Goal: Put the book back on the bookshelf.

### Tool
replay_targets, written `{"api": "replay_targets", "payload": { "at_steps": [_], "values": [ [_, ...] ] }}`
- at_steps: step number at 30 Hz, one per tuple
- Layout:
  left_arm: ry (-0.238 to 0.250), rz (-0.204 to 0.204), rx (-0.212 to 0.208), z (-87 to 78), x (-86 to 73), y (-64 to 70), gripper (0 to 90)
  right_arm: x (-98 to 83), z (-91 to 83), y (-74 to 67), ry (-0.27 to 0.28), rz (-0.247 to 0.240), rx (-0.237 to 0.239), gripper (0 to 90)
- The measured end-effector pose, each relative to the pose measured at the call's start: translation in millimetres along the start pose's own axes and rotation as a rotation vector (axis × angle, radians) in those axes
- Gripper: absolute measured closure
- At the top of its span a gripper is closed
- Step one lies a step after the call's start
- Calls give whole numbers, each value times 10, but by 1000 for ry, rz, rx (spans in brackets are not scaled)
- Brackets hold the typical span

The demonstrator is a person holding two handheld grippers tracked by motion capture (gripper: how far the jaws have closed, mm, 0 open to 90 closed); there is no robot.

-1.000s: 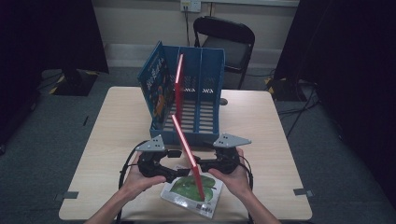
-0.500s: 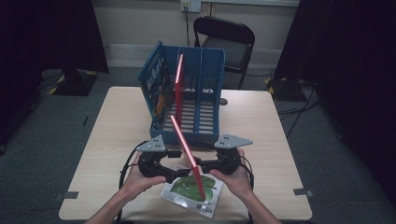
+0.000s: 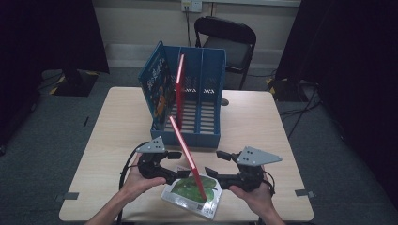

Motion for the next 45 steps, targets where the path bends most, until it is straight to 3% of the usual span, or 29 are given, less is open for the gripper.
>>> {"api": "replay_targets", "payload": {
  "at_steps": [7, 17, 24, 33, 37, 45],
  "values": [
    [-8, 5, 7, -6, -9, -11, 195, 18, 29, -200, 2, -34, 62, 348],
    [-2, -3, 10, -15, -21, -16, 215, 57, 88, -260, 8, -42, 105, 323],
    [-1, -9, 18, 11, -12, -4, 213, 94, 258, -340, -6, -54, 133, 335],
    [-14, -13, 31, 46, -18, 7, 209, 168, 453, -395, 7, -40, 89, 352],
    [-16, -12, 36, 42, -18, 2, 211, 171, 472, -384, 8, -11, 35, 465],
    [-24, -27, 58, 23, -53, -74, 228, 154, 343, -331, 31, -8, -36, 654]
  ]
}}
Point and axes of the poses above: each handheld gripper's, and its own axes: z roughly forward along the jaws, x roughly out of its top, y roughly to its right, the point moved 2 cm from there along z, roughly forward along the jaws
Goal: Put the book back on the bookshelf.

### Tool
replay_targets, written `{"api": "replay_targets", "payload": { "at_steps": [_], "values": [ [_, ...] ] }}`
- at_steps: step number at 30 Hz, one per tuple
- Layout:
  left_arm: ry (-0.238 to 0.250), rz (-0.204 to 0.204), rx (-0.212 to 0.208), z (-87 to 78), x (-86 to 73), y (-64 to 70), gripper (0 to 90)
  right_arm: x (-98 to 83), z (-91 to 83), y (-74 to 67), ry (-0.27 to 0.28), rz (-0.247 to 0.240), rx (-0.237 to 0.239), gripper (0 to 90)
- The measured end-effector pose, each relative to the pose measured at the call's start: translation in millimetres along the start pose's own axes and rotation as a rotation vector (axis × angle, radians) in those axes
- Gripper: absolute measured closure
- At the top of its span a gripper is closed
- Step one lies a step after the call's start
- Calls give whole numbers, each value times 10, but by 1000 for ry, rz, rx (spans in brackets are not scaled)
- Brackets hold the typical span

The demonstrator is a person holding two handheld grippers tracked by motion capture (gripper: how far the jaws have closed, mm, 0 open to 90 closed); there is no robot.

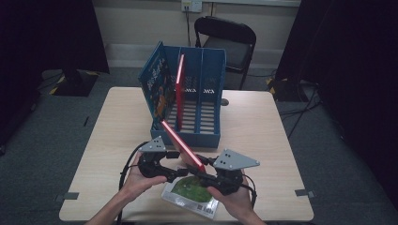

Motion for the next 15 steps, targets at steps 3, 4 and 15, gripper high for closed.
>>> {"api": "replay_targets", "payload": {
  "at_steps": [3, 4, 15],
  "values": [
    [-4, -6, 14, -16, -5, -41, 234, -10, -62, 80, 6, 19, -27, 705],
    [-3, -9, 20, -21, -6, -54, 235, -17, -80, 104, 8, 25, -31, 716],
    [31, -31, 117, -182, -6, -249, 217, -59, -176, 210, 19, -13, -52, 771]
  ]
}}
Point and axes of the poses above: each handheld gripper's, and its own axes: z roughly forward along the jaws, x roughly out of its top, y roughly to its right, the point moved 2 cm from there along z, roughly forward along the jaws
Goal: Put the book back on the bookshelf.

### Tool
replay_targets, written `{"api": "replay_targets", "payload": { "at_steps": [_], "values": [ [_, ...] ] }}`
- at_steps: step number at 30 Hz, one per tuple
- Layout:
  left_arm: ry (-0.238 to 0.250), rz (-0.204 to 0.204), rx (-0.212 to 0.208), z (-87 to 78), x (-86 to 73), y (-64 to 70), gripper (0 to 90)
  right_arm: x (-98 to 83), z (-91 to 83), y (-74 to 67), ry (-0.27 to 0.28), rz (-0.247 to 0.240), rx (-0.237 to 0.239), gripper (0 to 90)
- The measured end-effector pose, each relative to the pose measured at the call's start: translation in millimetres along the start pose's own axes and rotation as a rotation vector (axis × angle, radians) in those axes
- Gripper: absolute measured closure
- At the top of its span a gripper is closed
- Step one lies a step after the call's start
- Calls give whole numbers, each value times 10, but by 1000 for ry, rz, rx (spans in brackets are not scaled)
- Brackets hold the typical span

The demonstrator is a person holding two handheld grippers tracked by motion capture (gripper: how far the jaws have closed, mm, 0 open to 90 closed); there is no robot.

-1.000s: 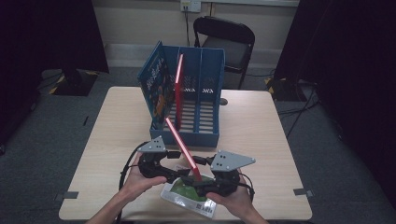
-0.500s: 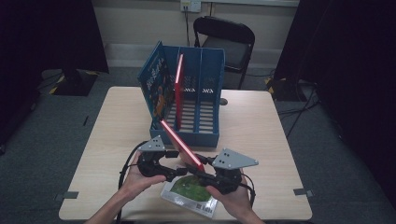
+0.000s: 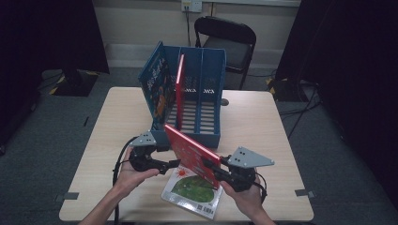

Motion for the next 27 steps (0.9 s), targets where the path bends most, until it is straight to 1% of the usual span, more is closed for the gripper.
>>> {"api": "replay_targets", "payload": {
  "at_steps": [2, 3, 5, 9, 10, 11, 12, 14, 15, 16, 17, 18, 19, 20, 21, 24, 25, 27],
  "values": [
    [7, -5, 7, 1, 0, -11, 207, -4, 1, -3, 1, -6, 14, 770],
    [10, 1, 6, -3, 1, -7, 205, -4, -3, -10, 2, -11, 20, 771],
    [24, 9, 3, -7, 8, 17, 209, -7, -20, -15, 3, -5, 34, 774],
    [39, 23, -19, -9, 27, 68, 220, -19, -68, 21, 14, 2, 80, 783],
    [34, 29, -26, 0, 29, 80, 229, -21, -72, 33, 14, 4, 91, 784],
    [30, 28, -30, 9, 29, 95, 251, -23, -75, 45, 13, 1, 91, 784],
    [30, 37, -22, 22, 31, 106, 255, -23, -69, 53, 18, 4, 92, 783],
    [26, 58, 3, 46, 32, 132, 254, -24, -64, 70, 18, -8, 105, 776],
    [23, 61, 6, 51, 33, 133, 258, -31, -50, 82, 14, -4, 111, 766],
    [22, 59, 7, 62, 33, 135, 262, -42, -29, 88, 0, -14, 113, 747],
    [22, 56, 4, 74, 30, 133, 274, -66, 4, 92, -18, -28, 101, 707],
    [20, 56, 1, 85, 26, 133, 267, -96, 38, 100, -24, -19, 105, 706],
    [21, 62, 5, 91, 25, 138, 261, -123, 74, 107, -34, -15, 119, 709],
    [22, 66, 10, 94, 24, 140, 263, -147, 107, 105, -41, -29, 109, 709],
    [24, 62, 9, 97, 23, 136, 267, -162, 128, 105, -40, -33, 99, 708],
    [30, 53, 1, 103, 27, 123, 265, -183, 176, 116, -34, -39, 96, 700],
    [28, 53, 1, 105, 28, 120, 266, -188, 192, 115, -33, -37, 102, 697],
    [36, 48, 2, 117, 30, 117, 266, -199, 236, 100, -31, -54, 97, 706]
  ]
}}
Point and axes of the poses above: each handheld gripper's, and its own axes: z roughly forward along the jaws, x roughly out of its top, y roughly to its right, the point moved 2 cm from there along z, roughly forward along the jaws
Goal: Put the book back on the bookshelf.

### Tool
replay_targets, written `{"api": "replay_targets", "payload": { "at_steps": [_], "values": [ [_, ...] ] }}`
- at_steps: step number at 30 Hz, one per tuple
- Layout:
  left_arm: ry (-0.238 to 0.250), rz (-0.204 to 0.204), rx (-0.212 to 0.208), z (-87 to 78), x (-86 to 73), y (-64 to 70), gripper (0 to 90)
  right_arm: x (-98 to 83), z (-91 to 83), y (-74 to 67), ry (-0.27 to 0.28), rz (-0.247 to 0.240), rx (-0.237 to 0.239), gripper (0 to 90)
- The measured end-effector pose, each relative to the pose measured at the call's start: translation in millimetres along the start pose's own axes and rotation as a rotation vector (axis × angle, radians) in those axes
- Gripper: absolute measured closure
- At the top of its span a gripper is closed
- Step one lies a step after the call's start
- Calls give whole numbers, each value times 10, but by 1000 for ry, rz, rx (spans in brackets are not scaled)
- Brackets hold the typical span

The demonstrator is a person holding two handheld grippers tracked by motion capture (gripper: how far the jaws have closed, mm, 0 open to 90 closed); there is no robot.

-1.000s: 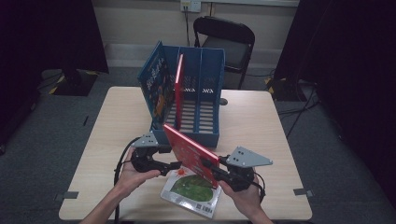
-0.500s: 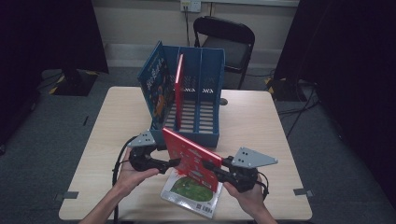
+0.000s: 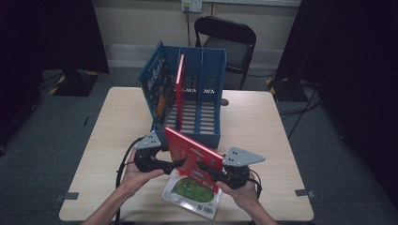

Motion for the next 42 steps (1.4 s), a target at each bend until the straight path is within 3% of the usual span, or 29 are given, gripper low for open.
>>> {"api": "replay_targets", "payload": {
  "at_steps": [2, 8, 14, 20, 27, 32, 36, 39, 42],
  "values": [
    [-2, -1, -4, 2, 0, -10, 265, -10, 24, 1, 28, -4, 6, 765],
    [10, -3, 17, 33, 9, -31, 270, 13, 74, 67, 65, 12, 3, 790],
    [7, -17, 34, 10, 11, -57, 262, 82, 124, 75, 41, 6, 2, 802],
    [-31, -31, 70, -97, -11, -96, 231, 163, 184, 120, 15, 17, 11, 804],
    [-44, -42, 91, -333, -206, -164, 185, 178, 213, 141, 10, 43, 10, 804],
    [-72, -91, 145, -380, -353, -268, 171, 191, 218, 155, 7, 60, 0, 805],
    [-70, -106, 156, -391, -420, -326, 159, 201, 204, 163, 8, 58, -2, 805],
    [-79, -108, 227, -383, -465, -368, 161, 214, 186, 177, 10, 66, -4, 805],
    [-108, -112, 257, -353, -554, -411, 160, 233, 159, 192, 11, 74, -17, 805]
  ]
}}
Point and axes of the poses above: each handheld gripper's, and its own axes: z roughly forward along the jaws, x roughly out of its top, y roughly to its right, the point moved 2 cm from there along z, roughly forward along the jaws
